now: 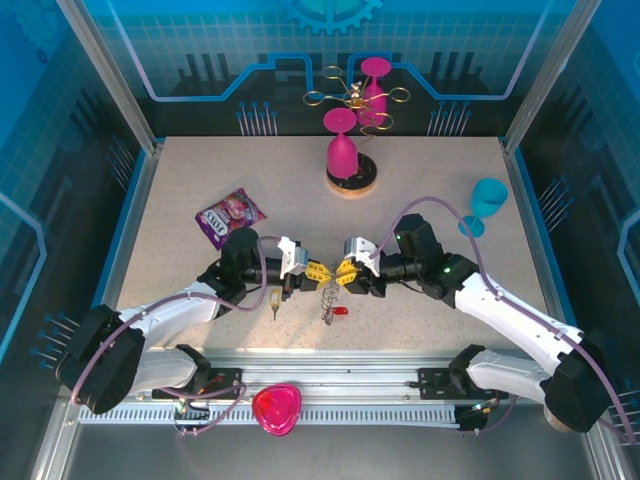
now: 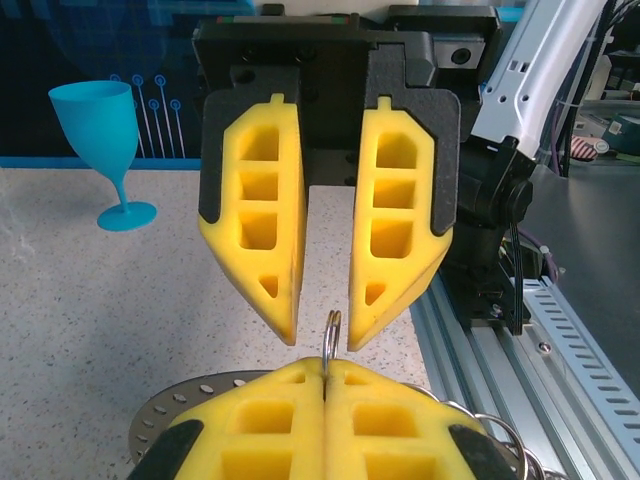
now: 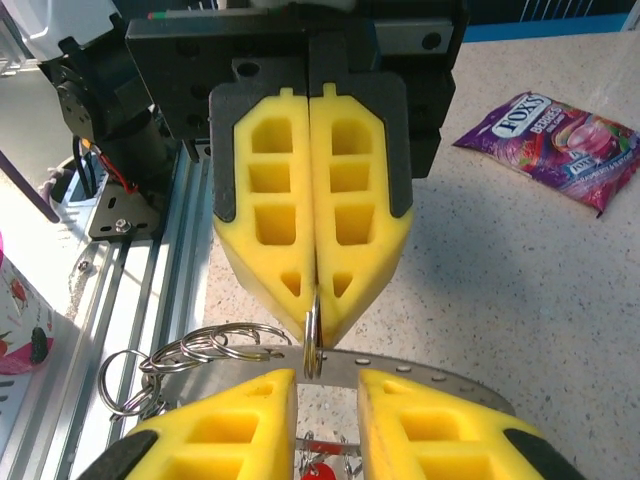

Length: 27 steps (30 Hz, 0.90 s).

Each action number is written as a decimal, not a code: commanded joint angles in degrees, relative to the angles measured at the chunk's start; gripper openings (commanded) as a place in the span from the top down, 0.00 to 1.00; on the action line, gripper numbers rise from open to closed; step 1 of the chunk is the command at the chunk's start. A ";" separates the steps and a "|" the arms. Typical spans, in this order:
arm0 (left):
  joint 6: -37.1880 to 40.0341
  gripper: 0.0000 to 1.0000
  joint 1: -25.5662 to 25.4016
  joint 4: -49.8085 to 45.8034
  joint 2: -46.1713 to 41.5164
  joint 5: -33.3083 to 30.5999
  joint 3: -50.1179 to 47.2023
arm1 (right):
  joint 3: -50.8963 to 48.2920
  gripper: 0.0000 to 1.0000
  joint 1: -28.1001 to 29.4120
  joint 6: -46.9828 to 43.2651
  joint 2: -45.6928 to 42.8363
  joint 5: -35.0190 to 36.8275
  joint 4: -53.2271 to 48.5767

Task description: Put the keys on the keyring

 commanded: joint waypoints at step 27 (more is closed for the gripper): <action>-3.25 0.59 -0.51 6.16 0.06 -1.16 -1.51 | -3.82 1.00 1.08 3.28 0.07 3.29 8.41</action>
